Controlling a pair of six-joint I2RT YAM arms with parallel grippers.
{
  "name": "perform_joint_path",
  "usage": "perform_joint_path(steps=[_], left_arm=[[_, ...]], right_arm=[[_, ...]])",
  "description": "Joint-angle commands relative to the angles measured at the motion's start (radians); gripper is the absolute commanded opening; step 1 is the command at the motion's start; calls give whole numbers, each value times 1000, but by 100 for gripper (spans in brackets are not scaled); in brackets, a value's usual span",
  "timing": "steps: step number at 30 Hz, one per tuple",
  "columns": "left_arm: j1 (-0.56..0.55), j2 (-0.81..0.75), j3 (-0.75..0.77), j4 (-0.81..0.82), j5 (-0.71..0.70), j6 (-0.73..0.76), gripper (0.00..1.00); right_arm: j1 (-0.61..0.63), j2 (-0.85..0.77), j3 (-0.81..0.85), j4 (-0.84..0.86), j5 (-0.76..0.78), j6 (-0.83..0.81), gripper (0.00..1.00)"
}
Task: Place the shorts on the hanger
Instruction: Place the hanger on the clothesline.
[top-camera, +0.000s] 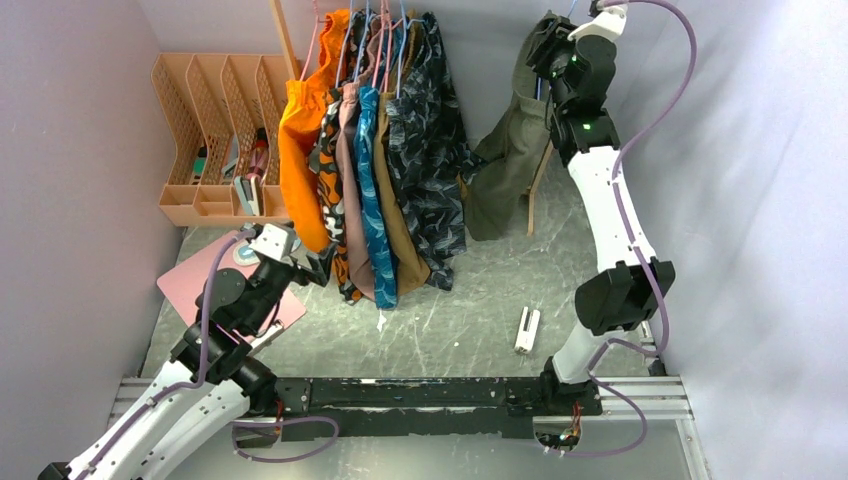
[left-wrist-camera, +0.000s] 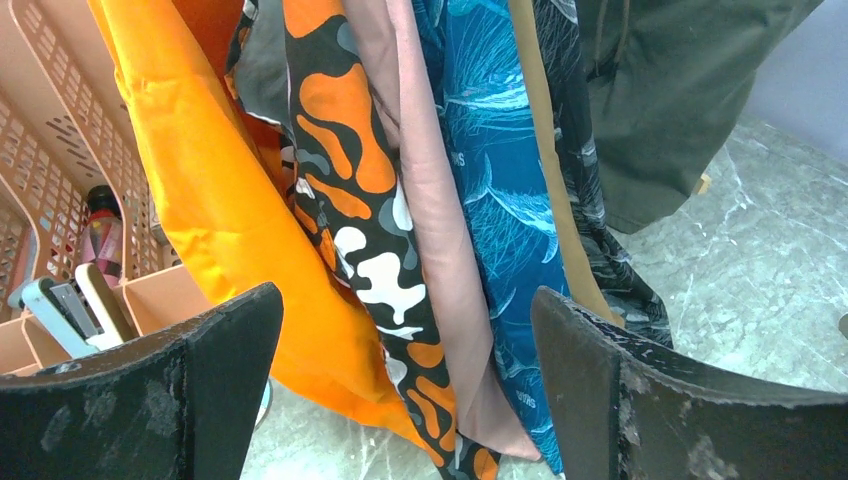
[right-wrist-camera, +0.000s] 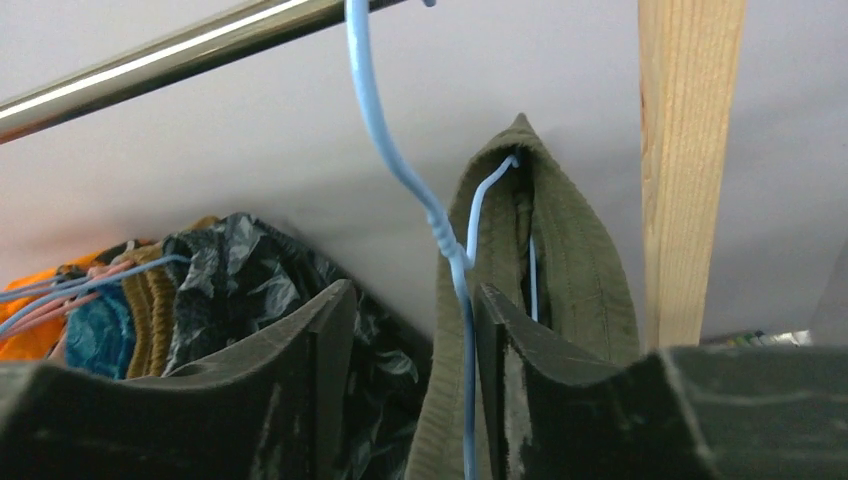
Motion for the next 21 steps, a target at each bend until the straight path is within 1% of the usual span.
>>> perform_joint_path(steps=[1, 7, 9, 12, 16, 21], left_arm=[[-15, -11, -6, 33, 15, 0, 98], [-49, -4, -8, 37, 18, 1, 98], [-60, 3, -6, 36, 19, 3, 98], [-65, 7, -5, 38, 23, 2, 98], [-66, 13, -3, 33, 23, 2, 98], [-67, 9, -5, 31, 16, 5, 98]], right_arm=[[-6, -94, 44, -120, -33, 31, 53], [-6, -202, 31, -292, 4, 53, 57], [-7, -195, 72, -395, -16, 52, 57], [-5, -139, 151, -525, -66, 50, 58], [0, -103, 159, -561, -90, 55, 58], [3, -63, 169, -563, -36, 45, 59]])
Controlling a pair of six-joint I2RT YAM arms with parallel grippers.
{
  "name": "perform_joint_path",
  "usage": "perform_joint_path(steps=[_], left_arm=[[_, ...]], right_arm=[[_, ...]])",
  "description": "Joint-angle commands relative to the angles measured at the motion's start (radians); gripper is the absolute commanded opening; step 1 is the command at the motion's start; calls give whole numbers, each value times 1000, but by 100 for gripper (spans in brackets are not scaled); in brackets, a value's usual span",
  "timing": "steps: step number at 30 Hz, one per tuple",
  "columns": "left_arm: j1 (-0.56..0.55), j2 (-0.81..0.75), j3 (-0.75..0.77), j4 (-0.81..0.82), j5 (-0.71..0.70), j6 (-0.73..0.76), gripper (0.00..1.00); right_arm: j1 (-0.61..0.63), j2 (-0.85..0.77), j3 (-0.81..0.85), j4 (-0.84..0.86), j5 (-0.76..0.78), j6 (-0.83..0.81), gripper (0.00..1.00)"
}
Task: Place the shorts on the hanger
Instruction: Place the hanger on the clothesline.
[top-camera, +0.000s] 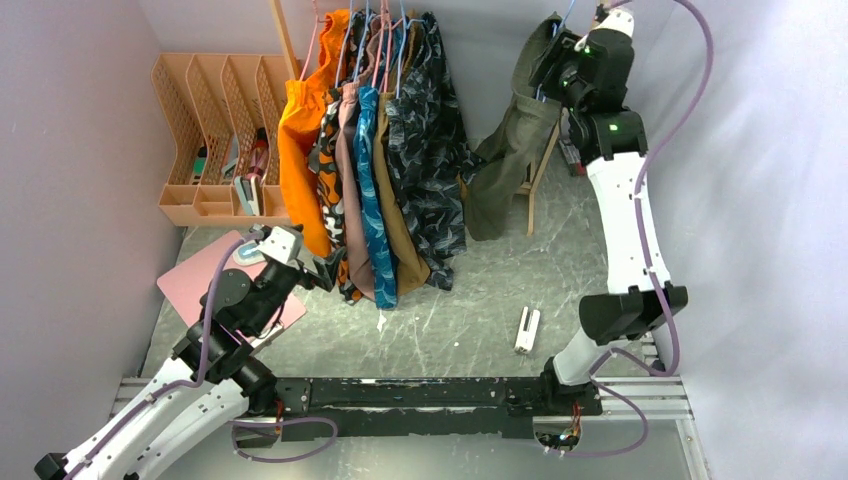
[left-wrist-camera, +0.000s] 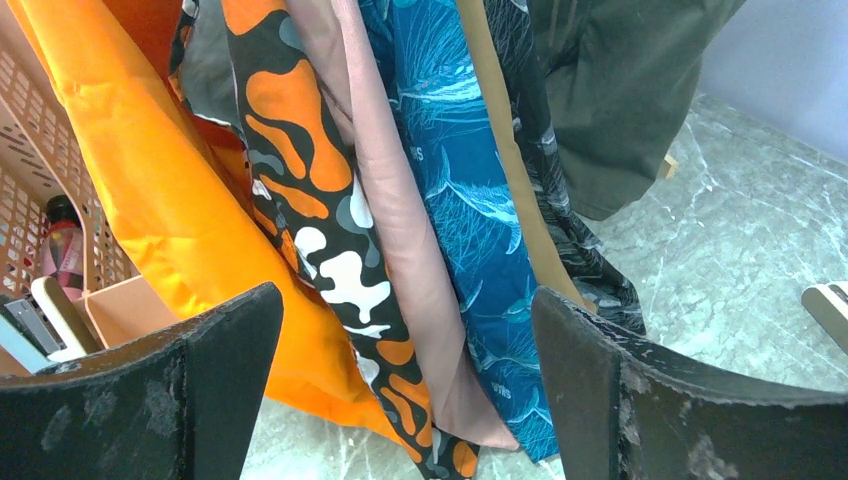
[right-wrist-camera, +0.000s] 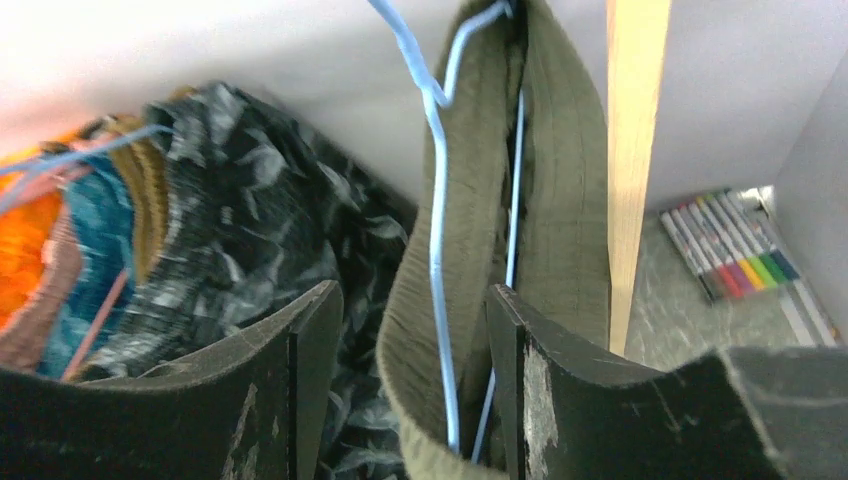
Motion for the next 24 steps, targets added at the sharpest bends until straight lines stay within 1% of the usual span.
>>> perform_joint_path(steps=[1, 3, 5, 14, 19, 24], left_arm=[[-8, -4, -5, 30, 10, 5, 98], [-8, -8, -6, 31, 8, 5, 98], [-8, -8, -7, 33, 12, 5, 98], [-11, -20, -6, 28, 11, 2, 98], [-12, -23, -6, 28, 10, 4, 98], [-14, -19, -6, 29, 13, 6, 98]], right_arm=[[2, 38, 5, -58, 28, -7, 59], [3, 51, 5, -56, 25, -9, 58], [6, 63, 11, -58, 18, -10, 55], [31, 88, 45, -69, 21, -37, 22], [72, 82, 59, -77, 26, -72, 10], [128, 89, 109, -103, 51, -110, 2]])
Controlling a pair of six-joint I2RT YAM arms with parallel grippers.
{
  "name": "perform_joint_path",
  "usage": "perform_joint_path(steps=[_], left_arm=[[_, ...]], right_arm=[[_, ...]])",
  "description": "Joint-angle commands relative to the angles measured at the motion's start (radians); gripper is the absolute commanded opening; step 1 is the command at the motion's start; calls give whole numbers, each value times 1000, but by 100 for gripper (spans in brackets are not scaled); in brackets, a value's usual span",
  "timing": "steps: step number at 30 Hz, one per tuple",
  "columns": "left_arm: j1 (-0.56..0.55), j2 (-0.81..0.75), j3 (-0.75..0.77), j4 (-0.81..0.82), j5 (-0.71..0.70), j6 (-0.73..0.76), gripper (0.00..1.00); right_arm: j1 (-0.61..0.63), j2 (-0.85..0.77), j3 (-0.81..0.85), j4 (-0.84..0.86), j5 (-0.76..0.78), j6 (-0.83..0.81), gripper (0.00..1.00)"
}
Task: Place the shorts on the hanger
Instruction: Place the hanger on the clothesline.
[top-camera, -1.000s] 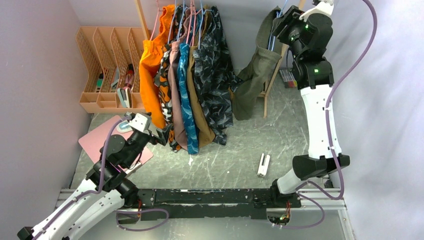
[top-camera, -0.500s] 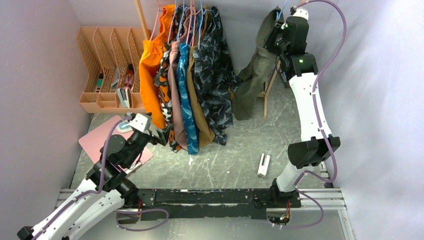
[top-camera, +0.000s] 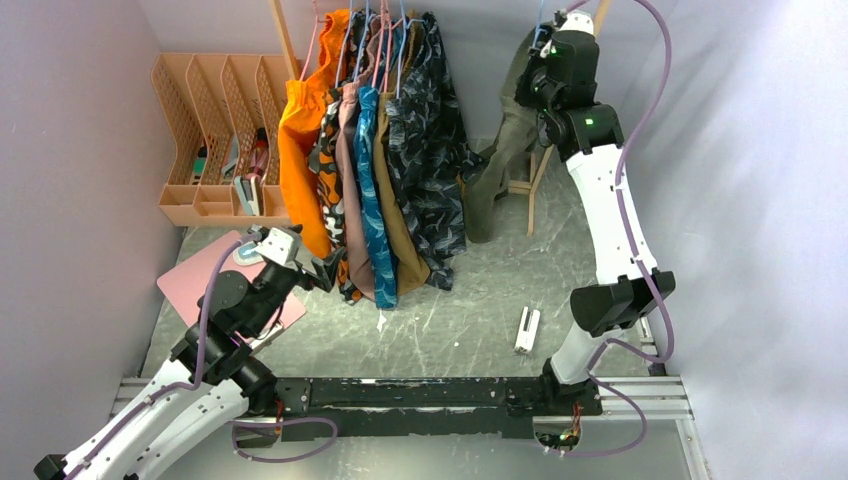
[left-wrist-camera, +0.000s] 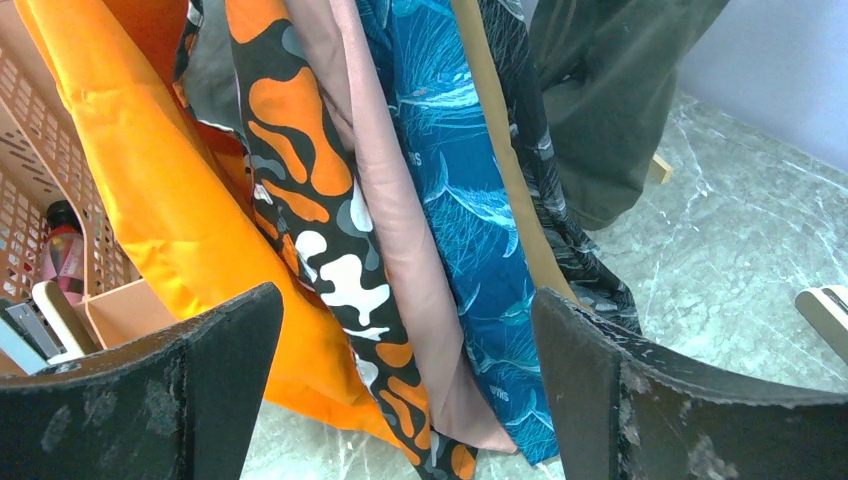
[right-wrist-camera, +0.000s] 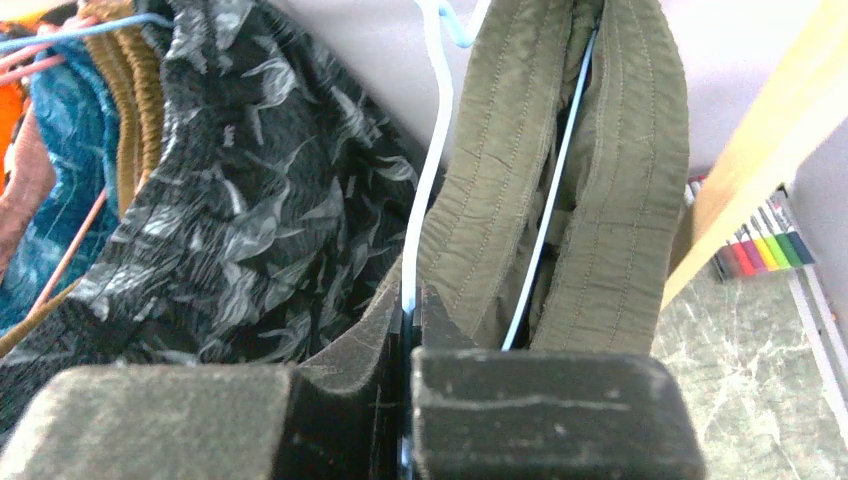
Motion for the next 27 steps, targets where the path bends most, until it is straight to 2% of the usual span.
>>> perform_joint_path(steps=[1, 15, 16, 19, 20, 23, 27], left_arm=[[-9, -3, -6, 29, 13, 5, 98], [-8, 17, -8, 31, 13, 8, 97], [-9, 18, -8, 31, 13, 6, 98], [-9, 23, -9, 32, 16, 6, 98], [-9, 25, -9, 33, 18, 5, 98], [-11, 32, -8, 33, 23, 6, 98], [-11, 37, -8, 34, 23, 6, 98]], right_arm=[[52, -3, 61, 1, 23, -61, 0], [72, -56, -15, -18, -20, -89, 0], [72, -62, -24, -27, -28, -82, 7], [72, -81, -34, -45, -60, -55, 39], [70, -90, -32, -49, -66, -45, 46], [67, -125, -18, -59, -62, -9, 59], [27, -216, -86, -26, -41, 77, 63]])
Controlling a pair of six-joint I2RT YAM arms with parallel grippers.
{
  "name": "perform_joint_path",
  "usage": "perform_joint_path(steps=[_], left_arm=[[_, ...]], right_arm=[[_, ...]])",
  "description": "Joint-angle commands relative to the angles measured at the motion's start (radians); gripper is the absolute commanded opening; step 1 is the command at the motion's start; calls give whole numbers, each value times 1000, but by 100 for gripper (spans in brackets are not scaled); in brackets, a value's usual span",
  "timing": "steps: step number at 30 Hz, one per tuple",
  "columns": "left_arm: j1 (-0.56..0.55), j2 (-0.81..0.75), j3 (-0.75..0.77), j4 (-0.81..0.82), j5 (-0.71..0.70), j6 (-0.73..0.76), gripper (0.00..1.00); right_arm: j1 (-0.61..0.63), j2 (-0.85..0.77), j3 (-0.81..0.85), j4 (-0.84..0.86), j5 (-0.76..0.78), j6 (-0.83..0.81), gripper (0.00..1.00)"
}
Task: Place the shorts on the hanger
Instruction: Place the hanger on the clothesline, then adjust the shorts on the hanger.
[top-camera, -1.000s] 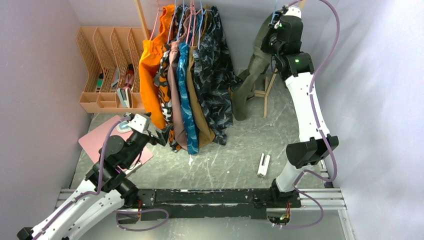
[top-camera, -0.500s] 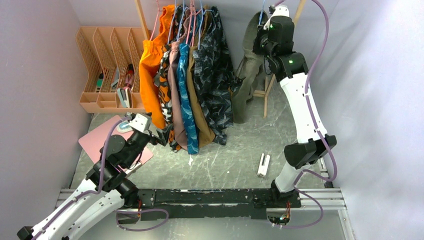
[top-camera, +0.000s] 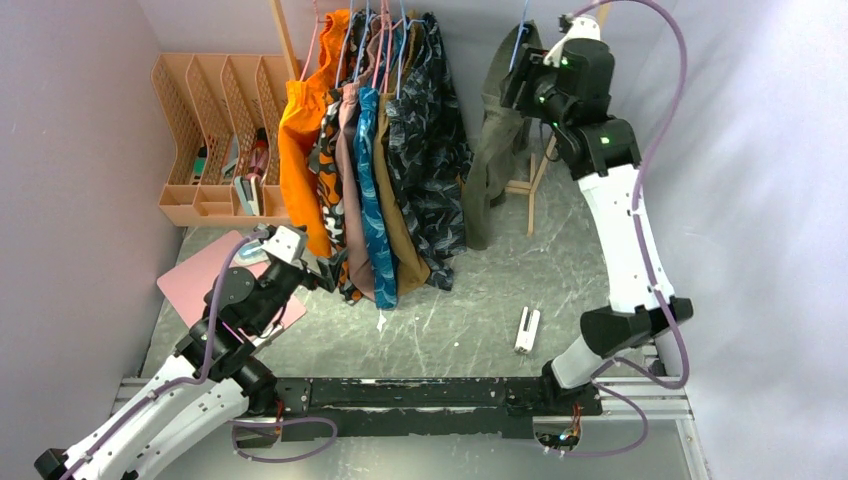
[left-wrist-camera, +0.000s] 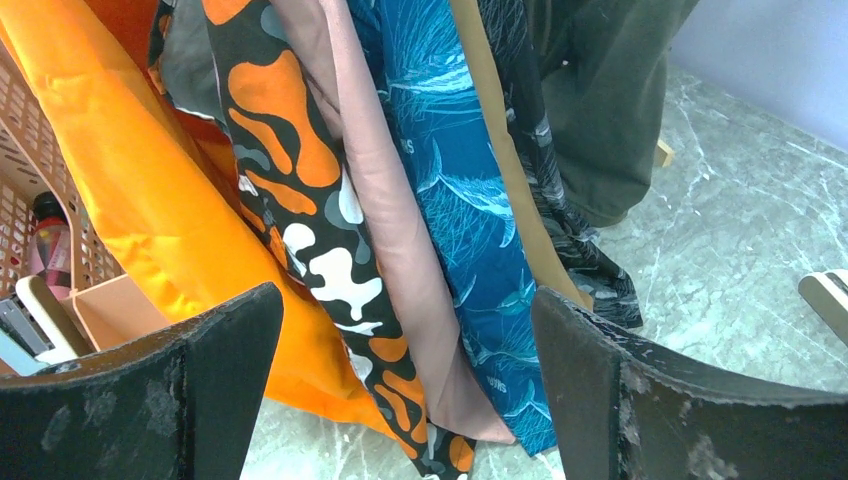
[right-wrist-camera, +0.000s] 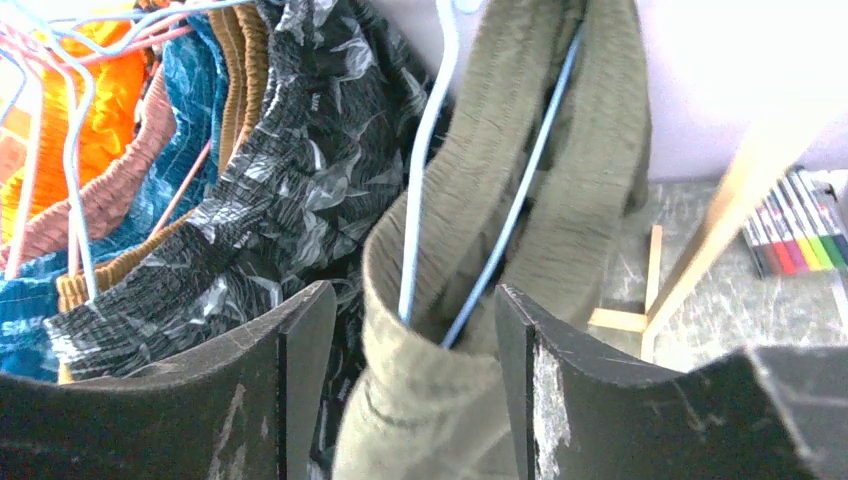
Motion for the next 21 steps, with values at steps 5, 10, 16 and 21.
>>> perform_joint_path(steps=[5, 10, 16, 21], left_arm=[[-6, 14, -7, 34, 14, 7, 98], [-6, 31, -7, 33, 18, 8, 98], [-7, 43, -7, 30, 9, 11, 97], [-7, 54, -9, 33, 2, 17, 98]], right_arm=[[-119, -300, -330, 196, 68, 271, 64], [-213, -316, -474, 229, 10, 475, 64], [-263, -307, -645, 411, -96, 639, 62], [-270, -285, -719, 555, -102, 682, 62]])
